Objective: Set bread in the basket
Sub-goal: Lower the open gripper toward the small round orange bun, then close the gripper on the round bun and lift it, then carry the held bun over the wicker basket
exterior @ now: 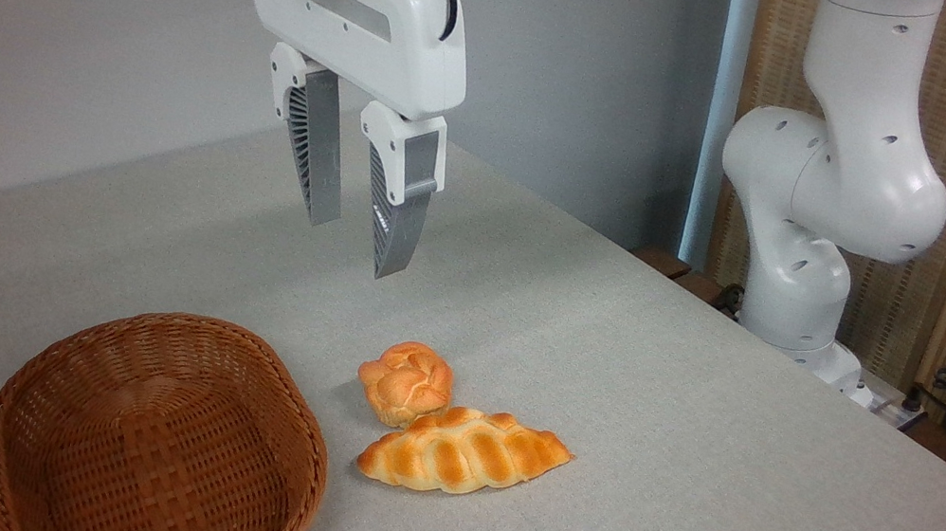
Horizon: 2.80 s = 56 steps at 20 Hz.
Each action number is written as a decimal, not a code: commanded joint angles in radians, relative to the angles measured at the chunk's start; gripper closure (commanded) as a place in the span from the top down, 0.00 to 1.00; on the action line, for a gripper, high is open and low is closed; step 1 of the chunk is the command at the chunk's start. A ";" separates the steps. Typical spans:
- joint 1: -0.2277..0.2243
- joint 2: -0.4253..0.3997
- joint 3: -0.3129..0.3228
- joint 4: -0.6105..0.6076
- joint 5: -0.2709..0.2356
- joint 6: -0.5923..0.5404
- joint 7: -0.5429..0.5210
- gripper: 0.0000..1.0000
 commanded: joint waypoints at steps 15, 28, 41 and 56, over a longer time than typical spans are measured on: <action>-0.017 -0.163 -0.050 -0.299 -0.004 0.112 0.000 1.00; -0.089 -0.086 -0.063 -0.566 0.069 0.401 0.017 1.00; -0.091 -0.028 -0.089 -0.574 0.079 0.444 0.014 0.43; -0.080 -0.032 -0.115 -0.292 0.068 0.160 0.003 0.37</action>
